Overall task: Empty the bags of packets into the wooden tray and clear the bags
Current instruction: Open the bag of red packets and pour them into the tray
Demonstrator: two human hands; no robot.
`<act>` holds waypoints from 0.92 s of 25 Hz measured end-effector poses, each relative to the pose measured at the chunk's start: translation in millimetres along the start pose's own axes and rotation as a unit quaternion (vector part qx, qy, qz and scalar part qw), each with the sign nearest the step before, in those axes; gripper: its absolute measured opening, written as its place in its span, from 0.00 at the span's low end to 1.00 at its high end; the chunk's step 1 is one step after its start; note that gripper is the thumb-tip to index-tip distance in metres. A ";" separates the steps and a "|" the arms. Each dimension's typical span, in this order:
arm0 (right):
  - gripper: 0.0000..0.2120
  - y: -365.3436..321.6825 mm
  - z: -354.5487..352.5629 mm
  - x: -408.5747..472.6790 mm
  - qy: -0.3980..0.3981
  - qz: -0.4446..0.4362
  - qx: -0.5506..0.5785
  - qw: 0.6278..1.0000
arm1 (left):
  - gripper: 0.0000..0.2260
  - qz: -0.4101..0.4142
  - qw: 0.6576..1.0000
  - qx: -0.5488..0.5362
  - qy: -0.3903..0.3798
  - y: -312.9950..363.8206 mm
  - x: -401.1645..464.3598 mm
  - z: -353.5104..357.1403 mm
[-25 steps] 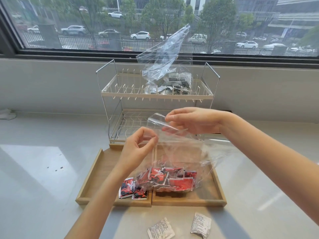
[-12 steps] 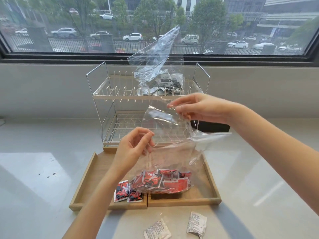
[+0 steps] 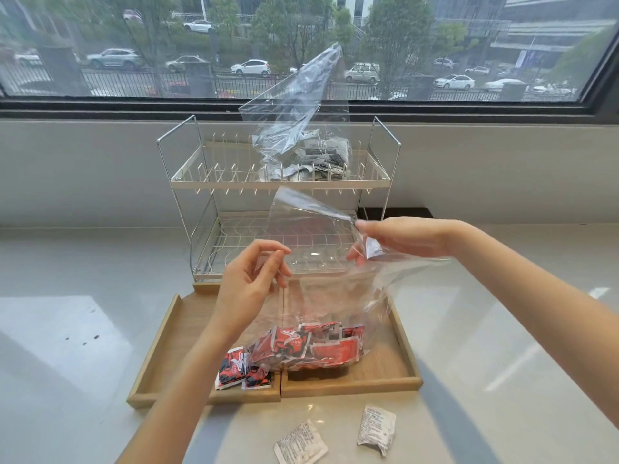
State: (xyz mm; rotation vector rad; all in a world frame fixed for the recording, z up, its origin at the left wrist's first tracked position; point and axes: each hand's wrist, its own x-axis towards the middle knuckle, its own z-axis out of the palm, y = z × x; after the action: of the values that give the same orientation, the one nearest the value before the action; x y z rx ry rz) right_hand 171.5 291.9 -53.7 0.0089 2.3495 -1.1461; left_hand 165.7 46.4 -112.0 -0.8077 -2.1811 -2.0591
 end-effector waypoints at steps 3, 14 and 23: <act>0.20 3.4 -3.2 -9.0 0.078 -0.056 -0.045 0.994 | 0.06 -0.007 1.000 -0.001 0.012 -1.9 0.4 -0.3; 0.20 -15.5 -22.8 -25.6 0.215 -0.124 -0.033 0.968 | 0.07 -0.003 0.999 0.004 0.044 -5.5 1.3 -7.2; 0.06 -1.5 -34.3 -43.4 0.400 -0.235 -0.046 0.885 | 0.06 0.021 0.997 0.007 0.076 -9.1 8.3 -4.0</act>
State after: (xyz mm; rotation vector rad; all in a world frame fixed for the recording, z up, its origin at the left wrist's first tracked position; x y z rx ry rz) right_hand 193.2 325.5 -15.5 -0.1598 3.2688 -1.4445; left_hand 153.8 45.6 -116.8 -0.6648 -2.0790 -2.0105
